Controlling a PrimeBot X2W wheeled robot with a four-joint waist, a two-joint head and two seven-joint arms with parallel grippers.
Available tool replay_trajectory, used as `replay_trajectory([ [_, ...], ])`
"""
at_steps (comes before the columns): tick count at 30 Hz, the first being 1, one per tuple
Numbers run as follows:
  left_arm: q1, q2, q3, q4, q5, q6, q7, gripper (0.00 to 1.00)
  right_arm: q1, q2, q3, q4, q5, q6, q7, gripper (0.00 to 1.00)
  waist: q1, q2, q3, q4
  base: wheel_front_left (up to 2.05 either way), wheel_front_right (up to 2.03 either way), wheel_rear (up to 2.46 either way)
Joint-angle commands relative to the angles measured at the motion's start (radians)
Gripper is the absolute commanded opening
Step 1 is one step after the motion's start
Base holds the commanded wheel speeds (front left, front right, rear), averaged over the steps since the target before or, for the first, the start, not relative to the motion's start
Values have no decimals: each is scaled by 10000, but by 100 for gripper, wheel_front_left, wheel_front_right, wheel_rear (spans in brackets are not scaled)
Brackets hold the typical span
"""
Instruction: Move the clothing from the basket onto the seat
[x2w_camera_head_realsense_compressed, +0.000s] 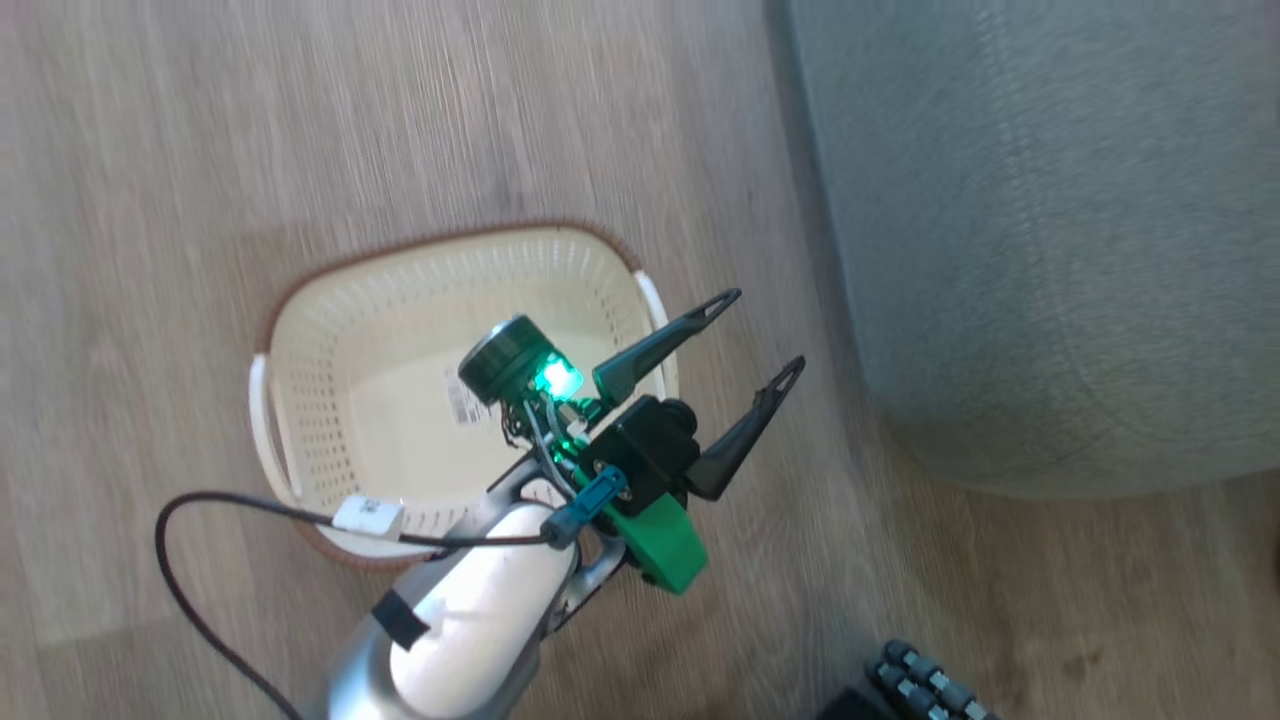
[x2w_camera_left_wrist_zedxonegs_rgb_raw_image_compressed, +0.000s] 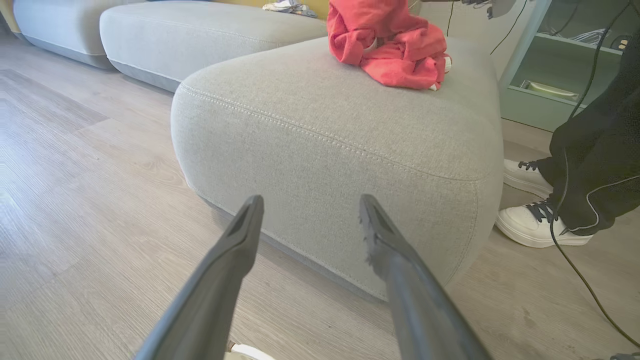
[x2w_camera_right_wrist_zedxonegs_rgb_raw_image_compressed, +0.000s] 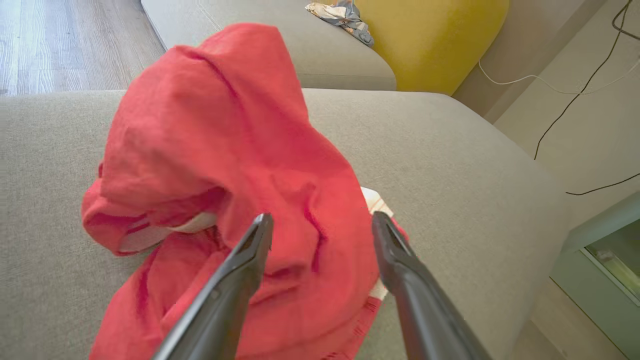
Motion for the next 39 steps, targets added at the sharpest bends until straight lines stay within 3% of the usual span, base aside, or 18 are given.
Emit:
replay_trajectory([
  [1, 149, -41, 237, -294, -69, 26, -49, 100, 191, -355, 214, -247, -65, -4, -35, 100, 1, 0, -647, -92, 0, 0, 0],
  [9, 691, -77, 460, -470, -404, 179, -49, 100, 372, -270, 1314, -951, 436, -4, -61, 100, 1, 0, -1867, -109, 0, 0, 0],
  [21, 1608, -86, 1030, -884, -699, 496, -49, 100, 2997, -295, 3458, -5317, 2975, -4, -65, 100, 1, 0, -3534, 215, 0, 0, 0],
  [32, 2400, -86, 1713, -1182, -836, 726, -49, 100, 5884, 61, 3773, -9440, 4437, -4, -66, 100, 1, 0, -4493, 985, 0, 0, 0],
  [39, 2844, -87, 2750, -1497, -1031, 1392, -49, 100, 7242, 866, 3785, -10841, 4527, -4, -66, 100, 1, 0, -4827, 1552, 0, 0, 0],
])
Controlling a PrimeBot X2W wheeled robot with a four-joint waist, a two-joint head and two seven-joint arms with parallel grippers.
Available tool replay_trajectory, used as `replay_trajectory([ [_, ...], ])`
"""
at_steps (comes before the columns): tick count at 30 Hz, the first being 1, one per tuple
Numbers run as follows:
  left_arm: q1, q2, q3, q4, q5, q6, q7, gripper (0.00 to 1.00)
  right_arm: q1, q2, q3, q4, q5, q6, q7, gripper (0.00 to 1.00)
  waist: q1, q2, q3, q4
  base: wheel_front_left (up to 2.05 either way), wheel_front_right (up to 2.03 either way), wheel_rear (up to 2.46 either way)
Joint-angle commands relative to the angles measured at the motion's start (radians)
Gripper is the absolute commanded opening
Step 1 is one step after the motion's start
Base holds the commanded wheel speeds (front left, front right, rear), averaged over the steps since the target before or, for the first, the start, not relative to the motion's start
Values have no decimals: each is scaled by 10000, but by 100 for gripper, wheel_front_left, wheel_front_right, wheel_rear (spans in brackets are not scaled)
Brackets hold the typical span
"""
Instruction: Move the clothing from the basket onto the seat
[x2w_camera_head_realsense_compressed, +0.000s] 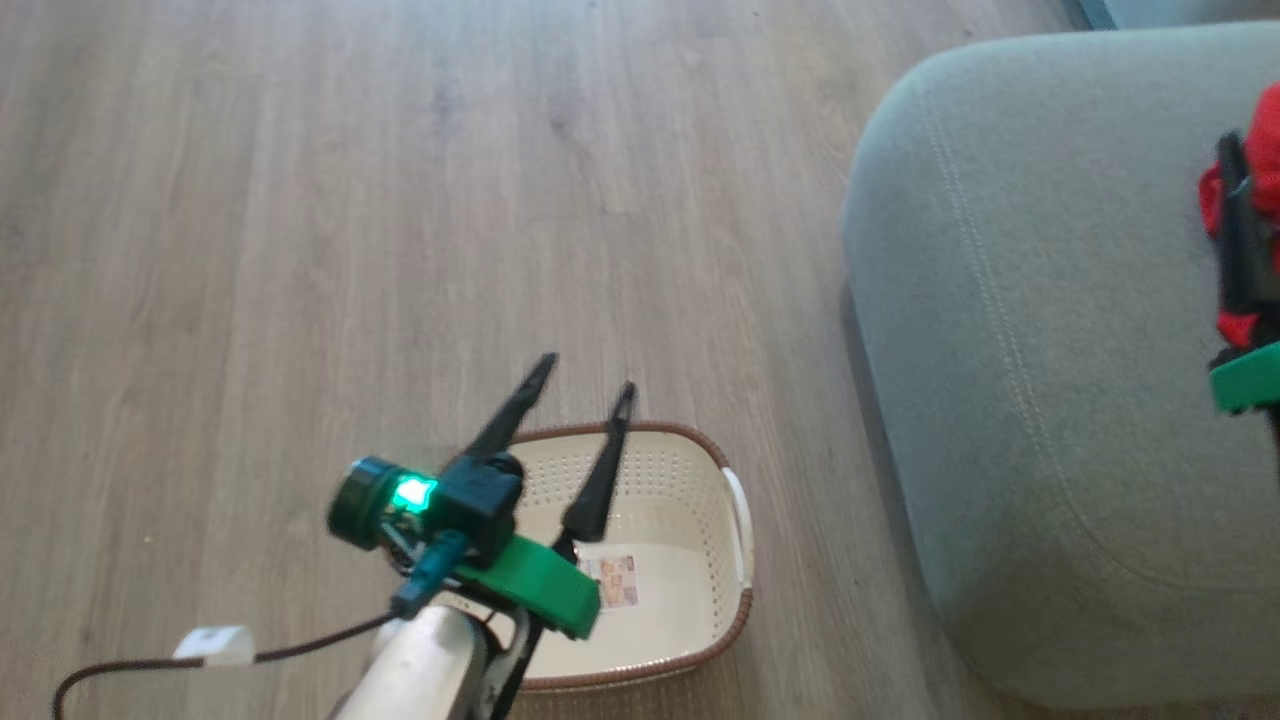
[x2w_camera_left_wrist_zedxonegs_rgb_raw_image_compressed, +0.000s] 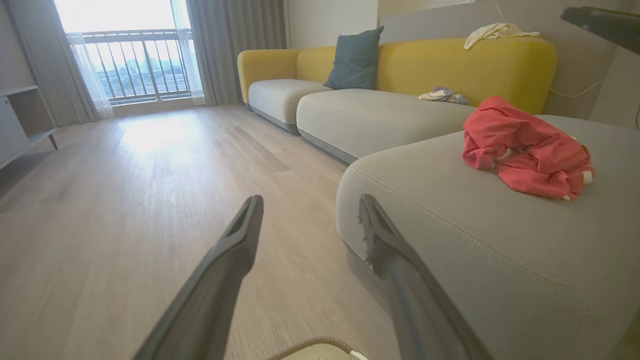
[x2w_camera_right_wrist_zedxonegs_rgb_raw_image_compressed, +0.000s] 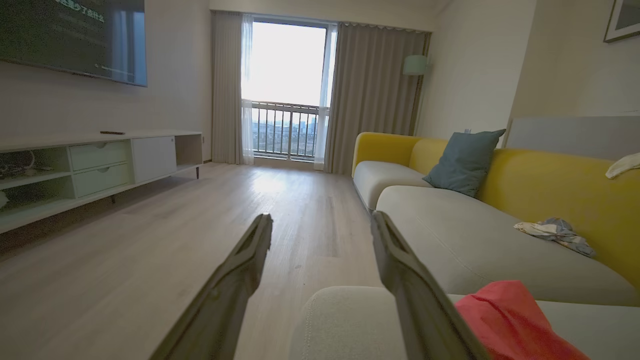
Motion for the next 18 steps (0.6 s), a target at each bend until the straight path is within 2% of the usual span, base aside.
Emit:
replay_trajectory([
  [1, -188, -18, 408, -405, -25, 71, -49, 100, -8, -152, 32, -357, 59, -2, -64, 100, 1, -1, -121, 185, 0, 0, 0],
  [12, 618, -18, 1945, -480, -296, 995, -49, 100, 1509, 1169, 203, -628, 3, -2, -64, 100, 1, -1, -435, 1148, 0, 0, 0],
  [18, 1004, -18, 2264, -316, -365, 1202, -49, 100, 2172, 1979, 313, -462, -554, -2, -64, 100, 1, -1, -499, 1370, 0, 0, 0],
])
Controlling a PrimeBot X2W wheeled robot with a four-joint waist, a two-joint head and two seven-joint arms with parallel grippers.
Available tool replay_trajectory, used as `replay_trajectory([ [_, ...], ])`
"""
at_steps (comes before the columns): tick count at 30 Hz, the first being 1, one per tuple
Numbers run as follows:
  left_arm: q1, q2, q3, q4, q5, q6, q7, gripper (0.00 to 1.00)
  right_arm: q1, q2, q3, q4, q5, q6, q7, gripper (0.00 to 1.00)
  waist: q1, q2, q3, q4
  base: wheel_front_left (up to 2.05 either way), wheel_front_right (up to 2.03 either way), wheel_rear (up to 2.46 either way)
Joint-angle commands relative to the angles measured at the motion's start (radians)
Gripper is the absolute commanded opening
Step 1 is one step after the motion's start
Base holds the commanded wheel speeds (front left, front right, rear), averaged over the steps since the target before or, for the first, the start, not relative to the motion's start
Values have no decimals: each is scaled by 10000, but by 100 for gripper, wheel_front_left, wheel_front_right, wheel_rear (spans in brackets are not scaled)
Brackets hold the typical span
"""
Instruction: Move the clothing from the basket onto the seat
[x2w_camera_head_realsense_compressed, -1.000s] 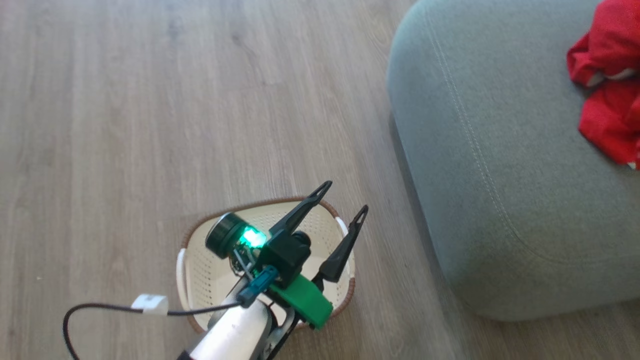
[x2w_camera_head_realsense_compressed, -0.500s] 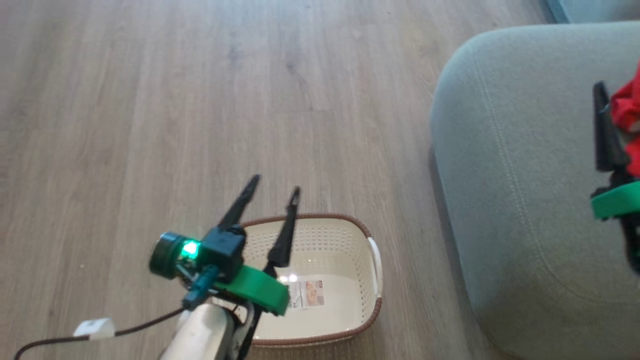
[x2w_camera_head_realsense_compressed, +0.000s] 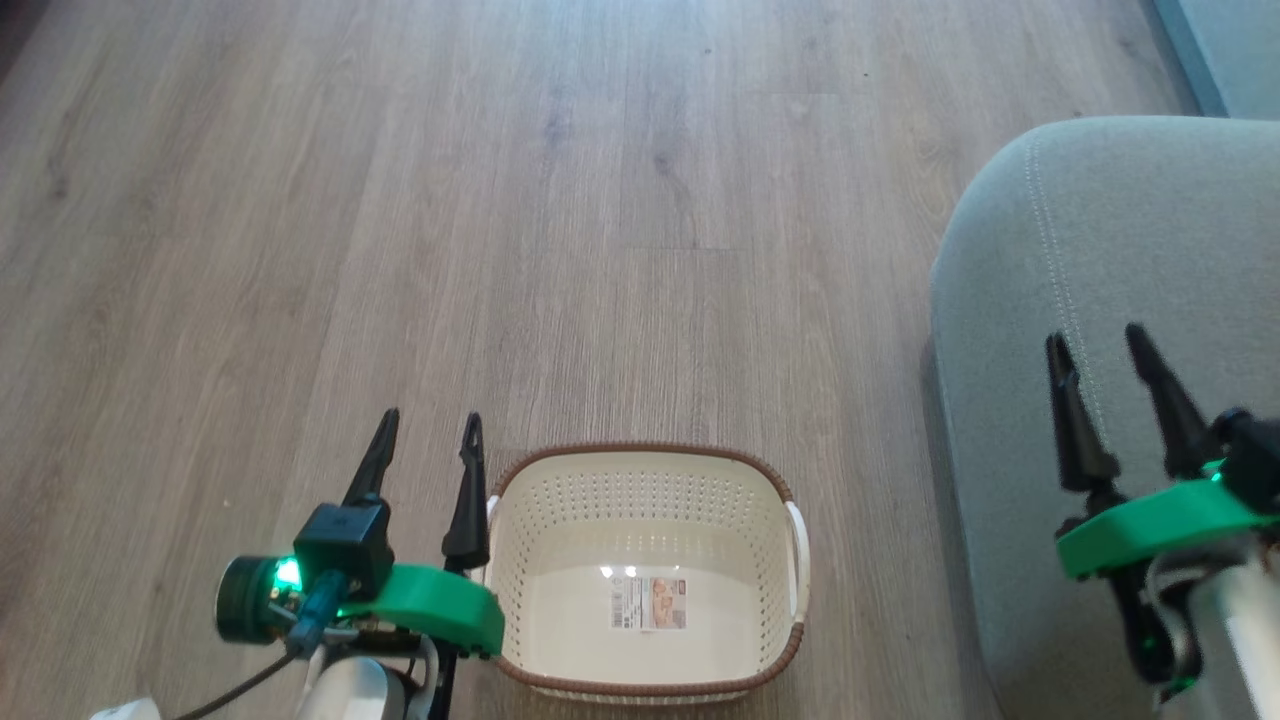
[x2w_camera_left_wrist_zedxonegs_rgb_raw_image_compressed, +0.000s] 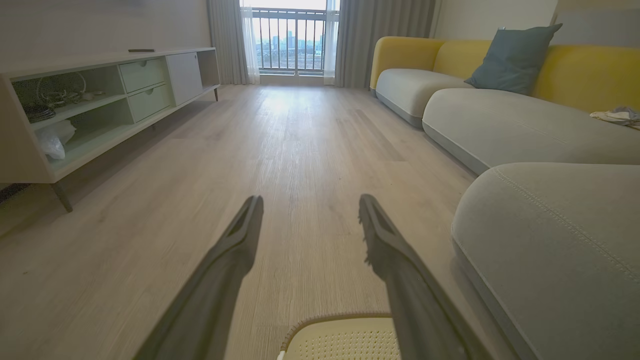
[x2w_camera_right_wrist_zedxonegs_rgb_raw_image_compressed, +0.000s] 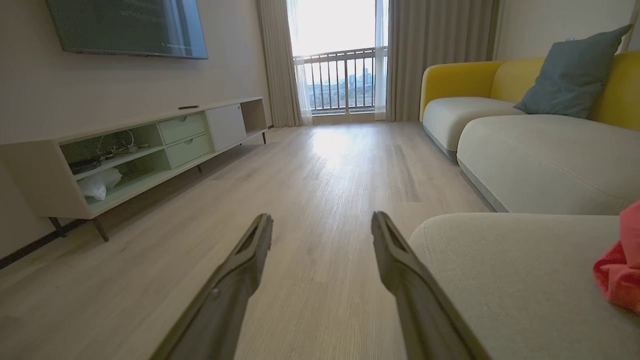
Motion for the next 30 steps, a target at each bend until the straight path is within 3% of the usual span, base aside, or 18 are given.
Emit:
replay_trajectory([
  [1, -265, -3, 387, -236, 15, 88, -49, 100, -4, 87, 112, -178, -134, -2, -64, 100, 1, 0, -15, 60, 0, 0, 0],
  [8, -146, -3, 534, -59, -104, 223, -49, 100, 394, 772, 286, -4, -642, -2, -64, 100, 1, 0, -48, 108, 0, 0, 0],
  [14, -86, -3, 624, 38, -80, 223, -49, 100, 461, 975, 355, 56, -740, -2, -64, 100, 1, 0, -121, 32, 0, 0, 0],
  [30, 59, -3, 1000, 177, -998, -649, -49, 100, 421, 1030, 299, 50, -760, -2, -64, 100, 1, 0, -173, -104, 0, 0, 0],
])
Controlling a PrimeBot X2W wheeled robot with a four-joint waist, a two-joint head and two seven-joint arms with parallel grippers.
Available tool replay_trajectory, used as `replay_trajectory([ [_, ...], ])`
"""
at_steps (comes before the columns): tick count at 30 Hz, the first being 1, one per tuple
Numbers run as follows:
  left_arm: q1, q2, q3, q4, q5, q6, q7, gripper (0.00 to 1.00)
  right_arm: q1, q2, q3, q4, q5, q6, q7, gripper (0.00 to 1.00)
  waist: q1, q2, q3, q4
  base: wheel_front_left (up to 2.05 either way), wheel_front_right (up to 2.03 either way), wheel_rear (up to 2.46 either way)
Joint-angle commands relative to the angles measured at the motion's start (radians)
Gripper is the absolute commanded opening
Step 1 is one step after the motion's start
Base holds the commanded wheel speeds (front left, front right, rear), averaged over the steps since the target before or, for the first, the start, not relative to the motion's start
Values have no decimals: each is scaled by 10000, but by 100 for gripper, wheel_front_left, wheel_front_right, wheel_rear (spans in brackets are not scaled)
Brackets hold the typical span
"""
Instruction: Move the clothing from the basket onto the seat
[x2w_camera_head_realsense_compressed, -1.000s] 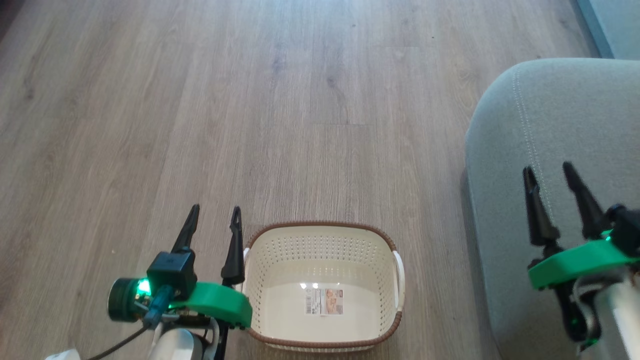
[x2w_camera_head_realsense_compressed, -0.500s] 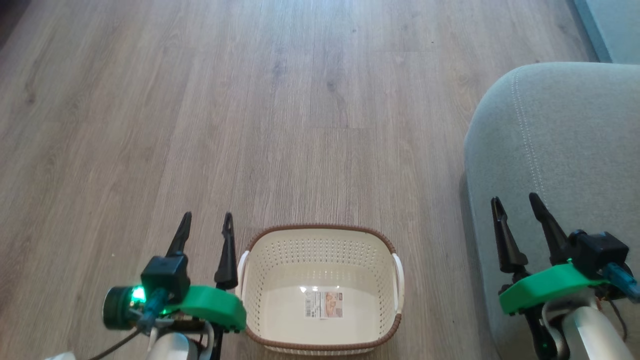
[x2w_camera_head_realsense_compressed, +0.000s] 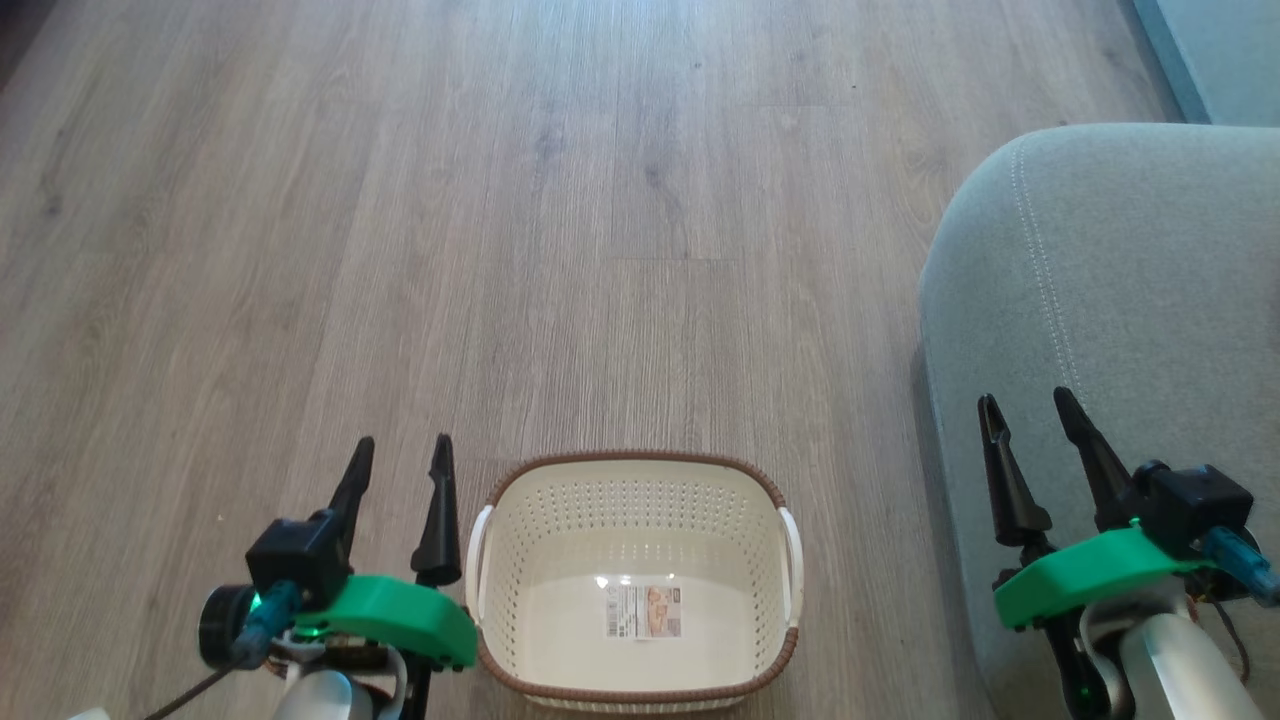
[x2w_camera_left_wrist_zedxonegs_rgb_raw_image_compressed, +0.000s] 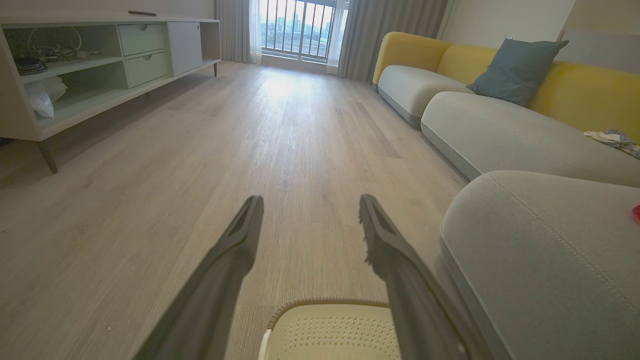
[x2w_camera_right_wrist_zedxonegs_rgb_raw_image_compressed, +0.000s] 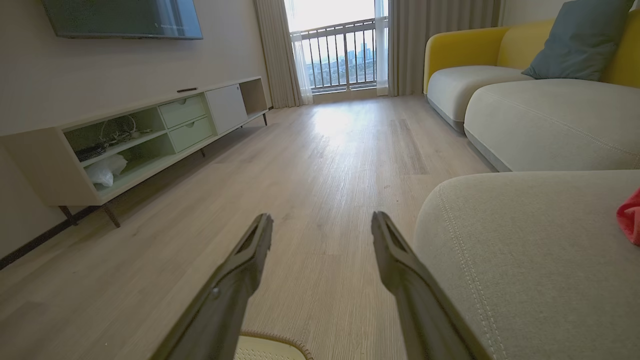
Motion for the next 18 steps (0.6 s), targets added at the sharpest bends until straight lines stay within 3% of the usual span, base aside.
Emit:
replay_trajectory([
  [1, -183, -3, 366, -313, 28, -29, -51, 100, -234, -97, 131, -314, -90, -2, -64, 100, 0, 0, 4, -6, 0, 0, 0],
  [18, -217, -3, 369, -60, -663, -526, -51, 100, -282, -105, 111, -281, -58, -2, -65, 100, 0, 0, 136, -86, 0, 0, 0],
])
